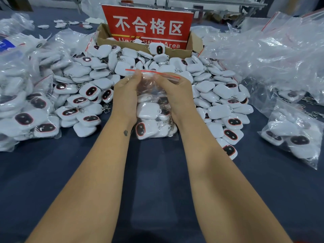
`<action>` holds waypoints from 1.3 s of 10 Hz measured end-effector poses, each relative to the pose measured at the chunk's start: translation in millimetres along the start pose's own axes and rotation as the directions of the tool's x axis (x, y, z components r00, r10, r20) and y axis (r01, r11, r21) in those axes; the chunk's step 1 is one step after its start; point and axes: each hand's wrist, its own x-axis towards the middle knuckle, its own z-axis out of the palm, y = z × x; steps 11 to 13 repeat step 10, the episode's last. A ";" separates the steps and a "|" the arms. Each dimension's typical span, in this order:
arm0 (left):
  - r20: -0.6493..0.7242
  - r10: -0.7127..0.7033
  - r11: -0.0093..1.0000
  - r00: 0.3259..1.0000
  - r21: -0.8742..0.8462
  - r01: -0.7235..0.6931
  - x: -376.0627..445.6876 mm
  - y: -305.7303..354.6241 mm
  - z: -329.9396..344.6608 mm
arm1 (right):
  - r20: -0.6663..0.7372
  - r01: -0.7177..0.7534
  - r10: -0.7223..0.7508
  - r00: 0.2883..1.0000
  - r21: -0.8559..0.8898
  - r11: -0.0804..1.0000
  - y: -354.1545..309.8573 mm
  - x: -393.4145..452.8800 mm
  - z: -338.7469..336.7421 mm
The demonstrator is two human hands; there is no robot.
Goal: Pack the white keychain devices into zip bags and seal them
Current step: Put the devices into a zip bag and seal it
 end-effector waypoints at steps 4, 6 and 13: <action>-0.069 0.093 0.870 0.993 0.491 -0.047 -21.8 48.6 -26.1 | 0.111 0.089 -0.098 0.989 0.087 0.992 -13.3 -12.5 36.2; -0.194 0.204 0.837 0.960 0.543 -0.068 -18.2 133.3 -108.2 | 0.420 0.184 -0.090 0.903 -0.191 0.964 3.5 -39.5 70.7; -0.189 0.675 0.123 0.713 0.982 0.143 -6.0 114.6 -134.2 | 0.436 0.206 -0.002 0.900 -0.423 0.882 20.2 -42.7 63.1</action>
